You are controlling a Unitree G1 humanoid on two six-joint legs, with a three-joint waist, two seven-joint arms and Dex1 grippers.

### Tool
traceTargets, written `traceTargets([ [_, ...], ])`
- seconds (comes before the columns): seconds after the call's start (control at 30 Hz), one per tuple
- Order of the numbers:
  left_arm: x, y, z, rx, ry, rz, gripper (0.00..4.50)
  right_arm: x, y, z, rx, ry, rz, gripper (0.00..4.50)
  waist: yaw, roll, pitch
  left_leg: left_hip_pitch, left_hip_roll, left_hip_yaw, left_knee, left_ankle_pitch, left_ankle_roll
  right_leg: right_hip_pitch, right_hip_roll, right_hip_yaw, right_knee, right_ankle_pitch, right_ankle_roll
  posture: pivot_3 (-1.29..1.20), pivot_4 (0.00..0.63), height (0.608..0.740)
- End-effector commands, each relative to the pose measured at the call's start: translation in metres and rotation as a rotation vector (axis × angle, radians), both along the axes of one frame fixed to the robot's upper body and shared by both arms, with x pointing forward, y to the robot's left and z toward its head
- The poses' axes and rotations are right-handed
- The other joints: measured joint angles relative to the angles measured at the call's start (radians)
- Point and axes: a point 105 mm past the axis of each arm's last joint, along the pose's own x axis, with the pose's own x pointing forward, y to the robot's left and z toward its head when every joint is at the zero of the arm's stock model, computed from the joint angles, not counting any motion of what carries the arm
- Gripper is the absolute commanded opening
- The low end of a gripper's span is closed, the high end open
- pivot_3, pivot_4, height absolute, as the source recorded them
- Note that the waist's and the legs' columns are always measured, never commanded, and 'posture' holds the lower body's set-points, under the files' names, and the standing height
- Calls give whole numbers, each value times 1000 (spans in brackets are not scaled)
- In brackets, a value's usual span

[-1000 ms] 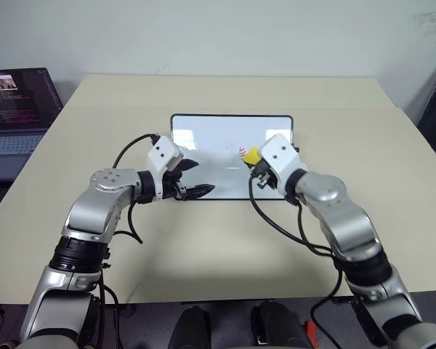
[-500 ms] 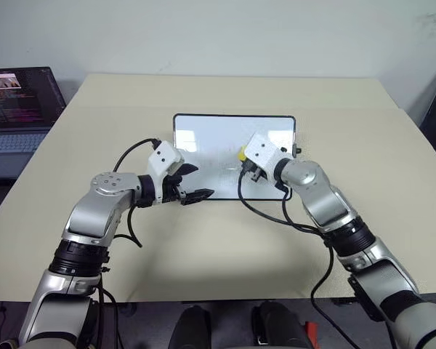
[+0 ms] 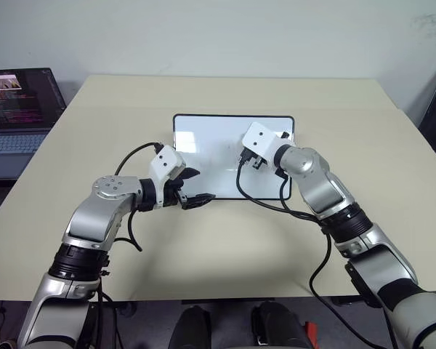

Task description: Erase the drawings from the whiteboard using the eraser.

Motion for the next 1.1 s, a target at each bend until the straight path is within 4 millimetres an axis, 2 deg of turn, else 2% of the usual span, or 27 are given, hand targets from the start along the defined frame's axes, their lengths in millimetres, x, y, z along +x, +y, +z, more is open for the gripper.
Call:
traceTargets([
  [0.03,-4,-4,10,-1,-40,-24,4500,-12,3,-25,-62,109,54,1358,0,0,0,0,0,0,0,0,0,0,0,0,0,0,0,0,150,740],
  [0.17,-4,-4,10,1,-40,-27,4500,-12,-1,-27,-87,107,45,1358,0,0,0,0,0,0,0,0,0,0,0,0,1,0,0,0,150,740],
  [0.23,-4,-5,9,2,-40,-28,4500,-7,-6,-20,-78,75,18,1357,0,0,0,1,0,-1,0,0,0,0,0,-1,1,0,0,0,150,740],
  [0.33,-4,-5,9,2,-38,-32,4500,2,-24,-5,-51,30,-48,1356,0,0,0,1,0,-1,0,0,0,0,0,-1,1,0,0,0,150,740],
  [0.47,-4,-6,9,2,-39,-36,4500,-5,-31,-20,-86,99,-35,1356,5,0,0,0,-1,-1,0,0,0,1,0,-1,0,0,0,0,150,740],
  [0.57,-4,-6,9,2,-41,-38,4500,-15,-29,-36,-112,170,2,1356,4,0,0,1,-1,-1,0,0,0,1,0,-1,0,0,0,0,150,740],
  [0.7,-4,-6,9,3,-42,-38,4500,-21,-22,-42,-125,189,32,1356,2,0,0,1,0,-1,0,0,0,1,0,-1,1,0,0,0,150,740],
  [0.77,-4,-6,10,4,-43,-37,4500,-16,-19,-34,-106,145,19,1356,-1,0,0,2,0,0,0,0,0,1,0,0,1,0,0,0,150,740],
  [0.9,-4,-5,10,4,-43,-35,4500,0,-11,-5,-24,13,-29,1356,-6,0,0,3,0,0,0,0,0,1,1,1,1,0,0,0,150,740],
  [1.0,-4,-5,10,3,-43,-32,4500,2,-5,-3,-13,14,-15,1356,-2,0,0,3,1,0,0,0,0,1,2,0,2,1,0,0,150,740],
  [1.1,-4,-5,10,3,-44,-30,4500,1,-4,-13,-37,55,1,1356,0,0,0,2,0,0,0,0,0,1,2,0,1,1,0,0,150,740],
])
